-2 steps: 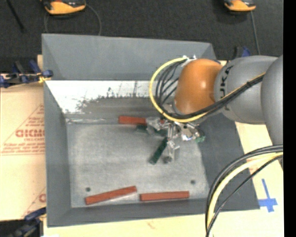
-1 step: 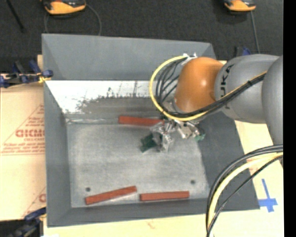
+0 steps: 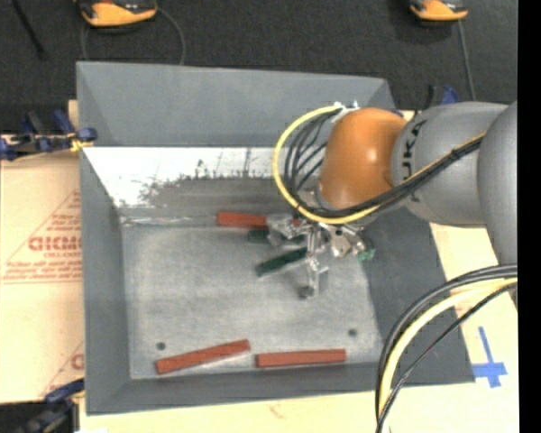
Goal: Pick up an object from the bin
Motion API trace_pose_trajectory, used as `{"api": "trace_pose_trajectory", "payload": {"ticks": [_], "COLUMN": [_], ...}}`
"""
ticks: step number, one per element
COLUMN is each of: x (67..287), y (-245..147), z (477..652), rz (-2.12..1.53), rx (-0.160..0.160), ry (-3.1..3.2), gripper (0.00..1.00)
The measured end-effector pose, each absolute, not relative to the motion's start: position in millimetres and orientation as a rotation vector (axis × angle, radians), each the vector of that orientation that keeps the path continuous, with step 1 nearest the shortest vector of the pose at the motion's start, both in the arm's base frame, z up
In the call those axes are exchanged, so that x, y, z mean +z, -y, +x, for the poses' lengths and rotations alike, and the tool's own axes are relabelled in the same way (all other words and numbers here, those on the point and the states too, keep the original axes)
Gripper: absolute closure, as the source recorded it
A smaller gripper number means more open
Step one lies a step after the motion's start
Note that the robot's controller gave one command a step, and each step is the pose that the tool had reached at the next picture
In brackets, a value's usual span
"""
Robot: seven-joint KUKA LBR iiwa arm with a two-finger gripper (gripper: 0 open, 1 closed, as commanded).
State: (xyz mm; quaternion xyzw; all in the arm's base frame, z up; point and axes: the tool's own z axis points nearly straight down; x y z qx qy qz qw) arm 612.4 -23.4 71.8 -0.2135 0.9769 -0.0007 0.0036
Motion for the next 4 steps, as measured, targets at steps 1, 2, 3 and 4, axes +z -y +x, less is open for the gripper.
{"api": "trace_pose_trajectory", "payload": {"ticks": [1,2,3,4], "x": [74,72,74,73], "y": [23,23,23,-37], "z": [614.0,612.3,613.8,623.2], "rz": [-0.669,-0.671,-0.67,-1.13], "rx": [-0.003,-0.002,-0.003,-0.006], "ry": [-3.059,-3.064,-3.058,-2.922], "gripper": [1.0,0.0,1.0,1.0]}}
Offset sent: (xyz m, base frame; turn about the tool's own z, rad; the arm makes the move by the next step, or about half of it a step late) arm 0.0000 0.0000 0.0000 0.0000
